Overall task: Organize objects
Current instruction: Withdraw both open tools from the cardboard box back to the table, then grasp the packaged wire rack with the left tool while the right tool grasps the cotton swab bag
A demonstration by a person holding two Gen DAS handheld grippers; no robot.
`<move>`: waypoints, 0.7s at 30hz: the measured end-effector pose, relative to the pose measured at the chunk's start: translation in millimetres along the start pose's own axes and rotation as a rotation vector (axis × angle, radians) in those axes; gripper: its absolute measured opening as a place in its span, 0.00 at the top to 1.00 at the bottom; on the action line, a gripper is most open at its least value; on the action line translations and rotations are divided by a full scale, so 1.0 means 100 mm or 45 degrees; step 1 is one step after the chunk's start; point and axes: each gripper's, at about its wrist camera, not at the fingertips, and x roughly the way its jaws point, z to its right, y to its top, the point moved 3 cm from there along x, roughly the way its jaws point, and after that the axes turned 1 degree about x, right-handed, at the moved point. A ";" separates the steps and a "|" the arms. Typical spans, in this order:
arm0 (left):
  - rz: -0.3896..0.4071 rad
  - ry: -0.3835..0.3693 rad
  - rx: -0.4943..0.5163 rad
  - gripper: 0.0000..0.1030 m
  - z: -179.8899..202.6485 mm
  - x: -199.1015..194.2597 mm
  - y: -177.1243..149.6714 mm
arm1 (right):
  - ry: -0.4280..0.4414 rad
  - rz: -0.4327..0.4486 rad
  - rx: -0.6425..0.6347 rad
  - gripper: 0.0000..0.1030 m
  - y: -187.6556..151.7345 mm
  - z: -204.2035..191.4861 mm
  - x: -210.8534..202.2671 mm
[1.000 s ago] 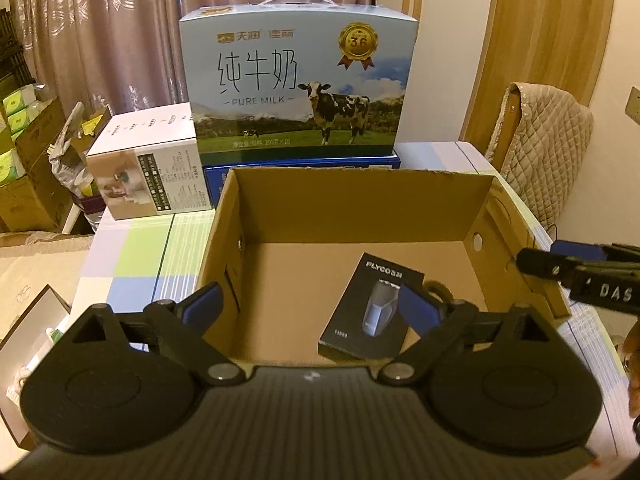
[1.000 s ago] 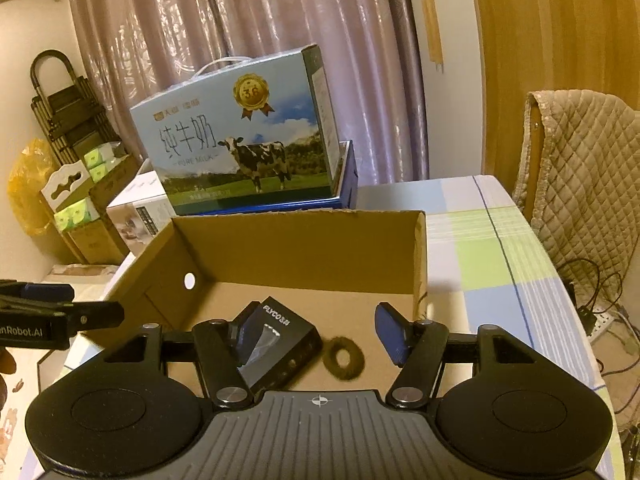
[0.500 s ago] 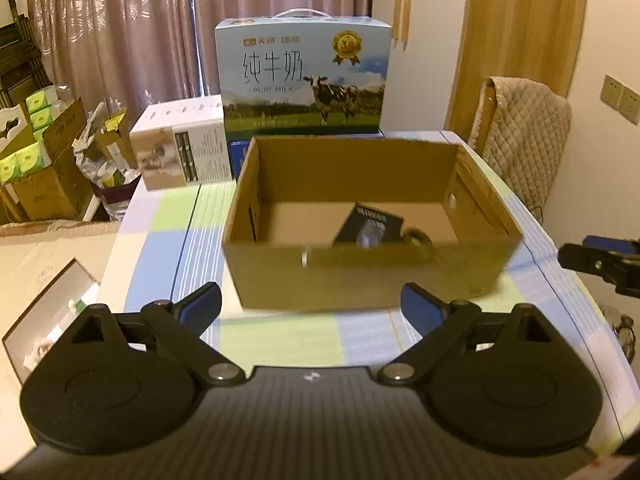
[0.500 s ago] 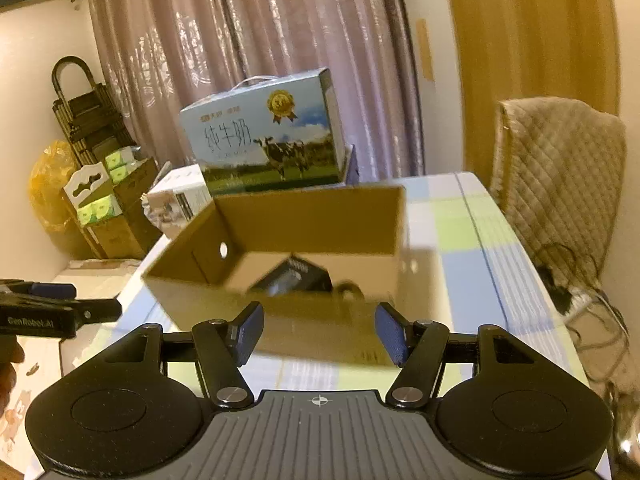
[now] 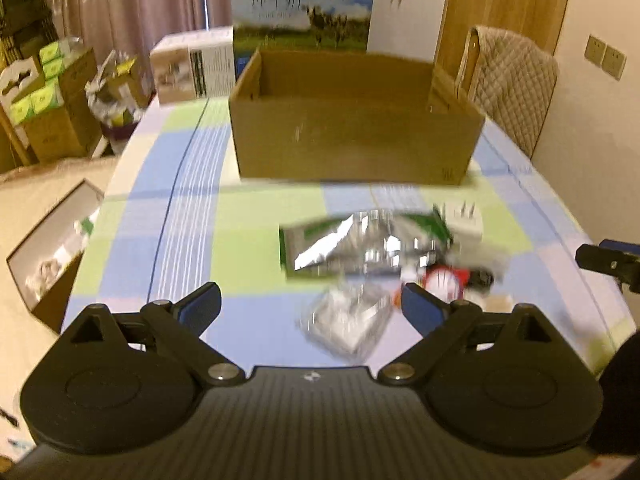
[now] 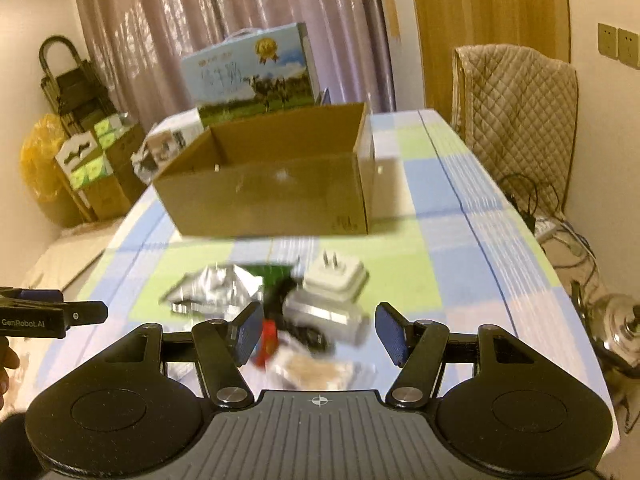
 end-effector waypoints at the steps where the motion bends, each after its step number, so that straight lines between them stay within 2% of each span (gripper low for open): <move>1: -0.008 -0.003 -0.001 0.08 0.01 -0.01 -0.07 | -0.003 -0.009 0.000 0.42 -0.06 0.00 -0.01; 9: -0.061 -0.029 0.032 0.08 0.06 -0.03 -0.37 | 0.009 -0.104 -0.015 0.42 -0.35 -0.02 0.00; 21: -0.086 -0.025 0.106 0.08 0.09 0.09 -0.43 | 0.008 -0.155 -0.062 0.42 -0.36 0.01 0.11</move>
